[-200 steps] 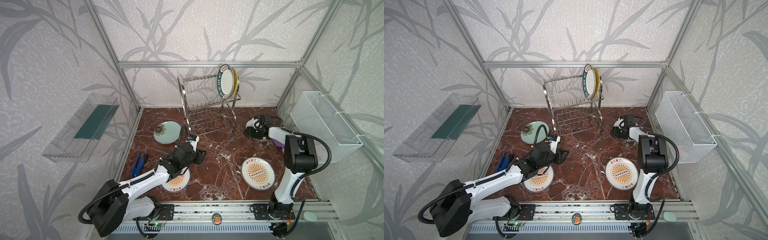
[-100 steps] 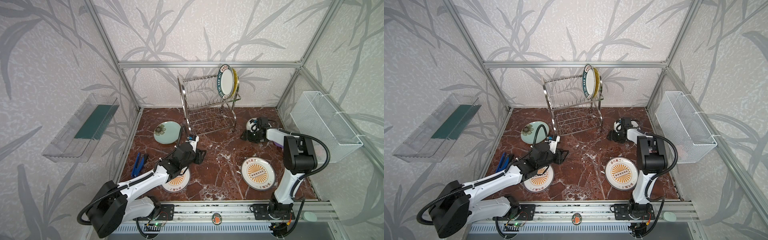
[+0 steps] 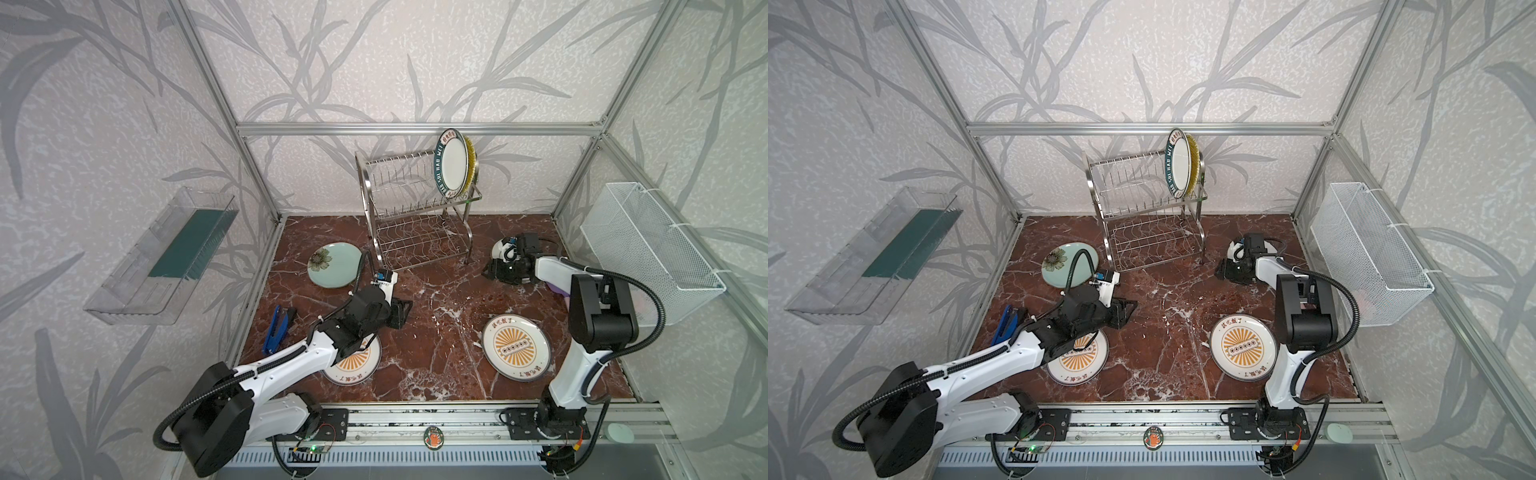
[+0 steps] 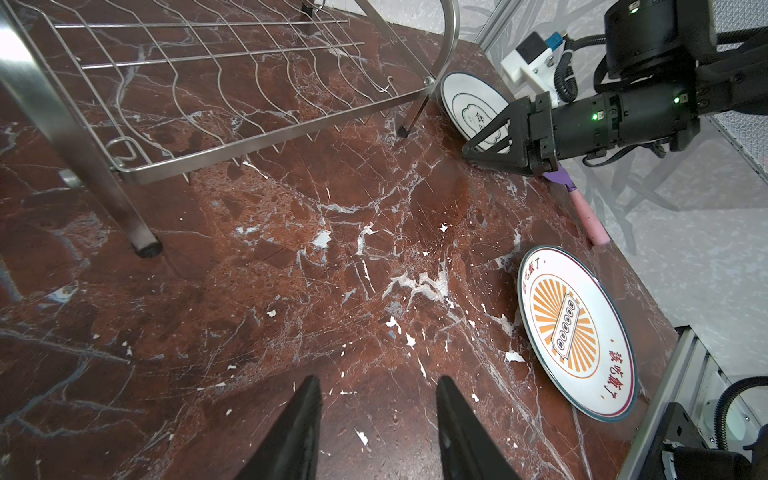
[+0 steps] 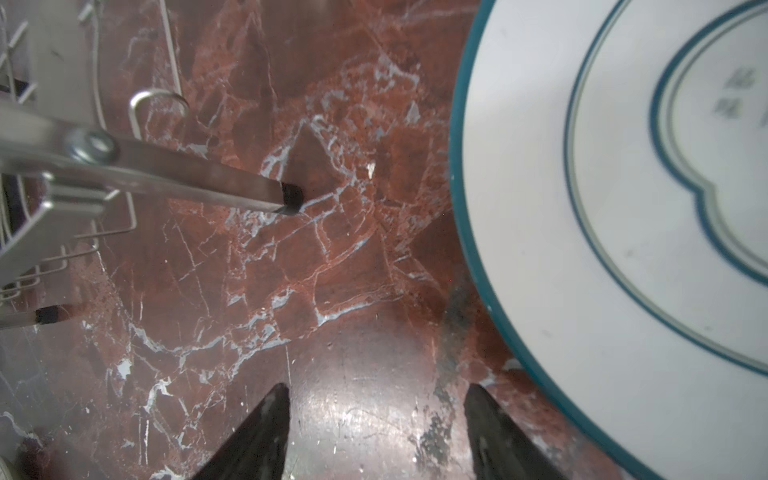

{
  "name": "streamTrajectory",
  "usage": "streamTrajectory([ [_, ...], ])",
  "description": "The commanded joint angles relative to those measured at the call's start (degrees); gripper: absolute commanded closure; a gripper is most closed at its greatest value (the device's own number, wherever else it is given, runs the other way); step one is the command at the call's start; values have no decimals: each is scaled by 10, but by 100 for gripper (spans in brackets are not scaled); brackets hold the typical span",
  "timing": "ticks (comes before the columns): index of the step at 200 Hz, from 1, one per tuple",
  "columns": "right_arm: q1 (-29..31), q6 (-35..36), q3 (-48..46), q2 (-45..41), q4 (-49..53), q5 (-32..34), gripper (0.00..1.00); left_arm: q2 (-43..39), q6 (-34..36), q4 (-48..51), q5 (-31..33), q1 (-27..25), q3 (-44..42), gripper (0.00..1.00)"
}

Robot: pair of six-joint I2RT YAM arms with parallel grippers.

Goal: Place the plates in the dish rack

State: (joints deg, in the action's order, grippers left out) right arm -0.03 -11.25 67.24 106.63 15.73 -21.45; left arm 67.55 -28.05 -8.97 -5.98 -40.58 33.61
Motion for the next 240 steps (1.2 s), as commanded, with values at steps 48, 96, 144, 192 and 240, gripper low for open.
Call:
streamTrajectory([
  [48, -63, -75, -73, -110, -53, 40, 33, -8, 1, 2, 7, -3, 2, 56],
  [96, -127, -137, -149, -151, -135, 56, 33, -1, -2, -3, 5, -3, 0, 56],
  [144, -152, -204, -188, -139, -203, 55, 37, 13, -6, -19, -6, -3, 1, 56],
  [192, -152, -301, -226, -108, -292, 40, 49, 19, -9, -26, -13, -2, 0, 56],
  [240, -146, -332, -257, -108, -322, 52, 46, 25, -7, -30, -17, -3, 2, 56],
])
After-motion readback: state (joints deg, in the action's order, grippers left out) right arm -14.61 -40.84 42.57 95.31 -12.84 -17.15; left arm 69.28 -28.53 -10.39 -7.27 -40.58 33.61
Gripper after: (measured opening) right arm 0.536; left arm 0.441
